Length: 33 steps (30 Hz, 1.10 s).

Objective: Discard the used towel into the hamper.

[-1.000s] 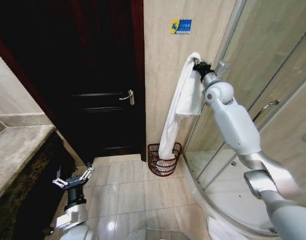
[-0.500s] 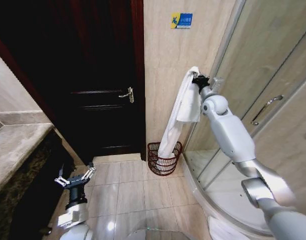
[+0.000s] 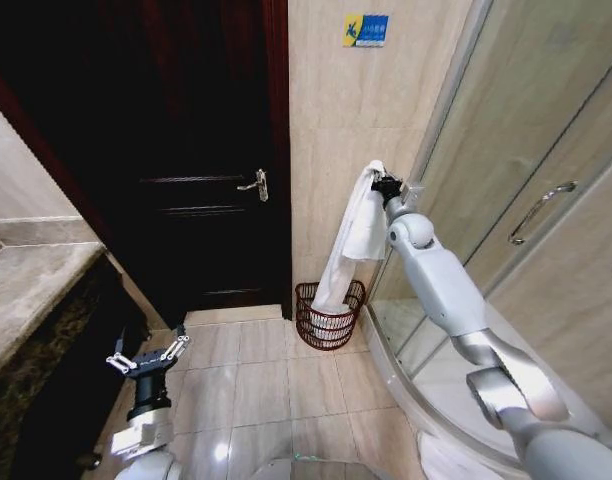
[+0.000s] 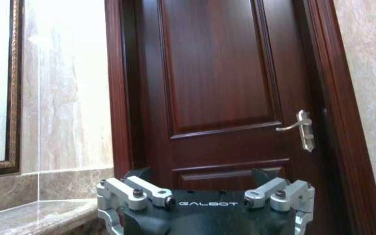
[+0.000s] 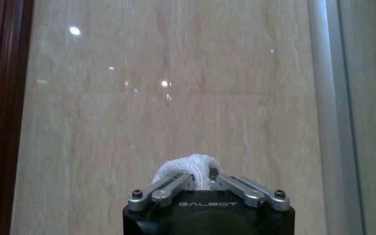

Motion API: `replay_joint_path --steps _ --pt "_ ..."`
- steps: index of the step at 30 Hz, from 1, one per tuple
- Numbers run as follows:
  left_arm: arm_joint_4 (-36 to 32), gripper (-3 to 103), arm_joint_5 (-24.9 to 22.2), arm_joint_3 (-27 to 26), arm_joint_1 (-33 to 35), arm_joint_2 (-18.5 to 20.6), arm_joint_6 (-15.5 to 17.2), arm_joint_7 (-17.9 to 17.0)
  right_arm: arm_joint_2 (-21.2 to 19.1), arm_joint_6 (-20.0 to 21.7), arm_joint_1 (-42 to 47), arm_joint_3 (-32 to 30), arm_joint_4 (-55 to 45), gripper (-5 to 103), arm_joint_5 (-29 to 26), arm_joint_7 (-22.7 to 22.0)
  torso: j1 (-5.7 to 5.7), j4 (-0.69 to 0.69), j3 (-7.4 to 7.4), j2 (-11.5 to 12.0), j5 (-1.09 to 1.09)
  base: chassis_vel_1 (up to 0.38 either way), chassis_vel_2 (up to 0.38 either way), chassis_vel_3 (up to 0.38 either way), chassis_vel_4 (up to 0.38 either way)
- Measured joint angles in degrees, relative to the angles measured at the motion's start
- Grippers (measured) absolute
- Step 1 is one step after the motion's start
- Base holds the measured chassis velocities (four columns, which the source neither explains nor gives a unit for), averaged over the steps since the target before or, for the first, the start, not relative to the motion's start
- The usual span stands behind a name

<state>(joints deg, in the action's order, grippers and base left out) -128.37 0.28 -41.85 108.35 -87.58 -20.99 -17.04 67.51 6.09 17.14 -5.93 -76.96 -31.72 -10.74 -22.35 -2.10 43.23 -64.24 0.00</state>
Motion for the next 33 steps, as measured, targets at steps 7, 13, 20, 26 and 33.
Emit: replay_joint_path --steps 7,13,20,26,33 --pt "0.2 100 0.0 0.2 -0.1 0.2 0.0 0.1 -0.3 -0.1 2.9 -1.0 -1.1 2 0.6 0.1 0.89 0.01 -1.09 2.0 0.01 0.0 0.0 0.0 0.0" --pt "0.7 100 -0.6 0.0 -0.1 0.1 -0.4 1.1 0.8 -0.1 3.5 -1.1 0.9 2 0.8 0.1 1.7 0.01 -2.14 3.8 0.0 0.0 0.0 0.0 0.0" --pt "0.9 100 -1.4 -1.1 0.0 0.0 -1.3 1.6 3.1 -1.4 2.3 -1.0 5.8 2 2.1 0.5 2.67 0.0 -3.24 5.9 0.0 0.0 0.0 0.0 0.0" --pt "1.3 100 -2.0 -2.1 0.2 -0.1 -2.0 1.8 4.8 -2.2 2.0 -2.1 9.4 2 2.8 0.9 3.47 0.0 -4.28 7.7 0.0 0.0 0.0 0.0 0.0" --pt "1.3 100 -2.1 -2.1 0.2 0.2 -2.1 1.8 5.3 -2.3 3.9 -3.0 9.2 2 3.4 1.3 4.25 0.01 -5.28 9.5 0.01 0.0 0.0 0.0 0.0"
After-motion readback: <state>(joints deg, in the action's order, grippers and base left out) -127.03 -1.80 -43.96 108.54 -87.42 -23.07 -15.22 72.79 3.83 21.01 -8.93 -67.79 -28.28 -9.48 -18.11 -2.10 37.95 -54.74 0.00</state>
